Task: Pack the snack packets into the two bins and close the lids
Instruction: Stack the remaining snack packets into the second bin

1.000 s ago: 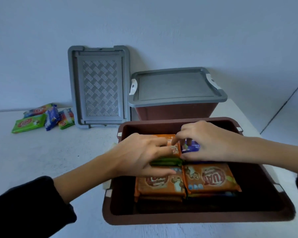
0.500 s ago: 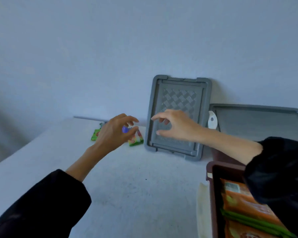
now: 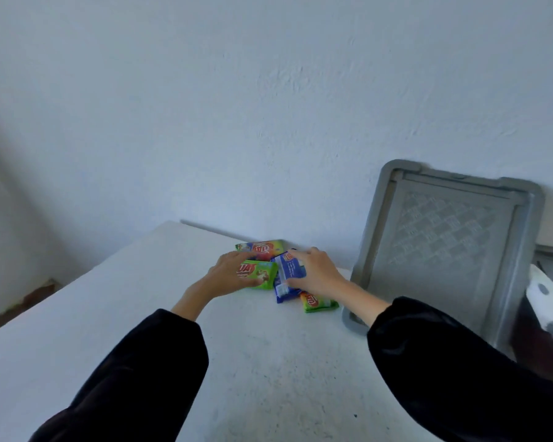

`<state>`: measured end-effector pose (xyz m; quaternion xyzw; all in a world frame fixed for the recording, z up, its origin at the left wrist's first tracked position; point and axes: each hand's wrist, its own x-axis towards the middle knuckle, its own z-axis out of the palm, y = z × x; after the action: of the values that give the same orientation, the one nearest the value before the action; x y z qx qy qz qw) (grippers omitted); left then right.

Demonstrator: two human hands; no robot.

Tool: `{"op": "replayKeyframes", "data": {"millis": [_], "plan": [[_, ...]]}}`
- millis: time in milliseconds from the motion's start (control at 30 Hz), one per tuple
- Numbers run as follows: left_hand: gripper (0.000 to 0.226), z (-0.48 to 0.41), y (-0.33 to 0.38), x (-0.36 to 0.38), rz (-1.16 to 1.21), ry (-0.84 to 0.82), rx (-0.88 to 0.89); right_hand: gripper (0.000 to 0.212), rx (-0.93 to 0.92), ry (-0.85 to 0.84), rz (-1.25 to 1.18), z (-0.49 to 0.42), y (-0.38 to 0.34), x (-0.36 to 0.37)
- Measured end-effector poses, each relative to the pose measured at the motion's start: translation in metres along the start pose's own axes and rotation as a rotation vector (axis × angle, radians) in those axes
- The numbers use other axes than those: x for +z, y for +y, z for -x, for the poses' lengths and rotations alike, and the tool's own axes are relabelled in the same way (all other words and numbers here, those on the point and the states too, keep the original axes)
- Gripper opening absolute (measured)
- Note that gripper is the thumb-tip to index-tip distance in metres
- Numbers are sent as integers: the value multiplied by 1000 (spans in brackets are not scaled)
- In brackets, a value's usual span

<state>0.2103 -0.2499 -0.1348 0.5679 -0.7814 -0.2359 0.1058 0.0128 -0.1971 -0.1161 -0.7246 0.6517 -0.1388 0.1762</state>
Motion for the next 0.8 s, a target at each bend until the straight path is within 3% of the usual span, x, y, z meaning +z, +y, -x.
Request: {"op": "replayKeyframes", "data": {"millis": [67, 167, 333, 533, 600, 700, 800], "plan": [[73, -7, -9, 13, -53, -45, 44, 83, 36, -64, 38, -9, 1, 19], [61, -9, -16, 23, -163, -46, 106, 87, 27, -70, 177, -15, 5, 41], [117, -4, -36, 18, -389, 21, 211, 85, 33, -26, 244, -15, 1, 47], [120, 11, -42, 6, -470, 116, 170, 81, 67, -135, 278, -14, 4, 24], [108, 15, -42, 4, -449, 94, 164, 78, 64, -141, 291, -14, 2, 19], [73, 18, -43, 5, -293, 10, 146, 67, 47, -79, 291, -17, -4, 21], [63, 18, -44, 8, -244, -32, 160, 60, 30, -25, 307, -22, -8, 30]]}}
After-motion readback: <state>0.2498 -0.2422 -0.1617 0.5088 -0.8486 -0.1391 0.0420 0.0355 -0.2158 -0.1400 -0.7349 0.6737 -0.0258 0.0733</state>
